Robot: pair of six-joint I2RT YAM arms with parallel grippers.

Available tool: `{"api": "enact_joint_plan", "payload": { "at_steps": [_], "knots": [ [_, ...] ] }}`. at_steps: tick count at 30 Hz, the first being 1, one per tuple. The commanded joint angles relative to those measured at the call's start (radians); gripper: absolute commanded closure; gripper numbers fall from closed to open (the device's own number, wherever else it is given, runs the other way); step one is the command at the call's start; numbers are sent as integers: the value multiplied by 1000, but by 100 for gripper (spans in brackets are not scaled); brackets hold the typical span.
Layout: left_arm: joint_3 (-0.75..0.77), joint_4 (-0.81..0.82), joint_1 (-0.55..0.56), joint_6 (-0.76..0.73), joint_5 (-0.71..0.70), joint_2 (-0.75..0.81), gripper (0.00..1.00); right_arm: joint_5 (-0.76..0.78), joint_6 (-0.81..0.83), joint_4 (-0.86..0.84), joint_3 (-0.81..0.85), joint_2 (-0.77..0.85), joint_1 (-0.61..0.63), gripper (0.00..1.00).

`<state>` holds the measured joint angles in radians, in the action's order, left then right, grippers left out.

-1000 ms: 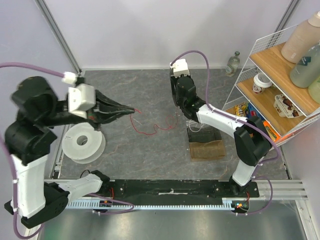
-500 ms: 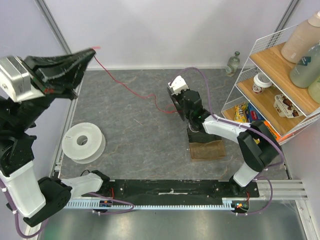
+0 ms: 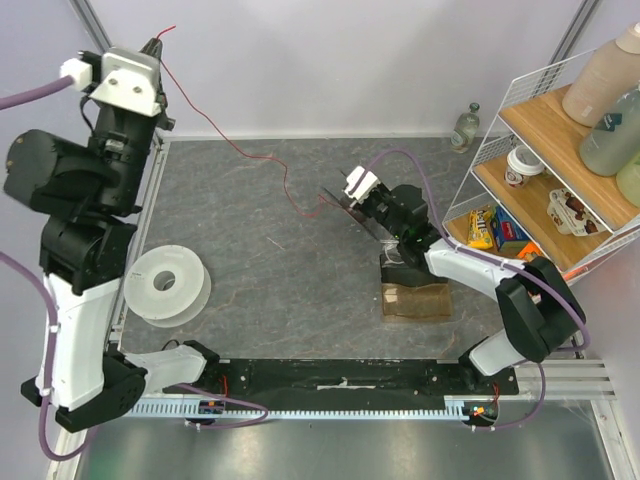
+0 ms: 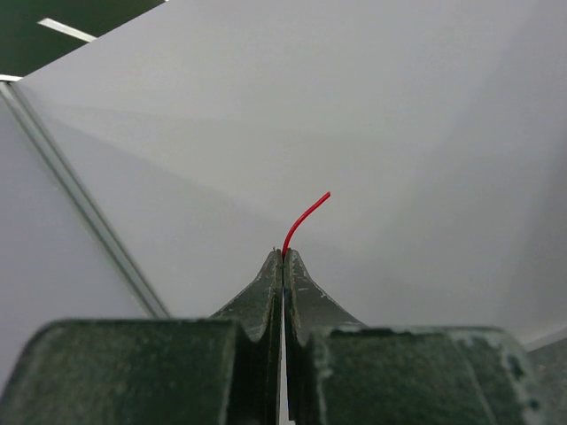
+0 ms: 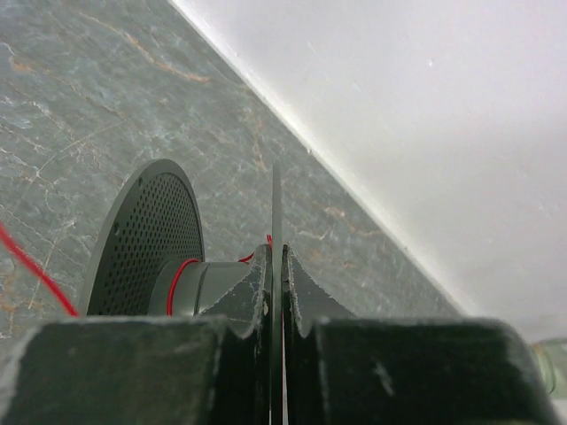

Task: Wrap the cables

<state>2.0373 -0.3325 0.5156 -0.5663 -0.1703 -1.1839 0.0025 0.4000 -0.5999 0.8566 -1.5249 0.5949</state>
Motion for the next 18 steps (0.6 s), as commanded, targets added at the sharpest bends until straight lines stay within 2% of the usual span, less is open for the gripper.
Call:
{"api": "enact_joint_plan", "payload": {
  "at_steps": [1,5,10,14,18],
  "knots": [
    [-77,127,-49,-197,-103,9,98,-209,95,-104,36,107,-44,100],
    [-127,104,-141,-187,-77,-32,99,-318,111,-34,56,193,-50,100],
    [-178,96,-383,-63,40,-131,98,-423,105,63,61,310,-53,100],
    [-259,154,-446,-38,81,-209,98,-450,4,121,96,370,-55,100],
    [-316,170,-502,-12,86,-316,98,-460,-173,235,217,413,-58,100]
  ]
}}
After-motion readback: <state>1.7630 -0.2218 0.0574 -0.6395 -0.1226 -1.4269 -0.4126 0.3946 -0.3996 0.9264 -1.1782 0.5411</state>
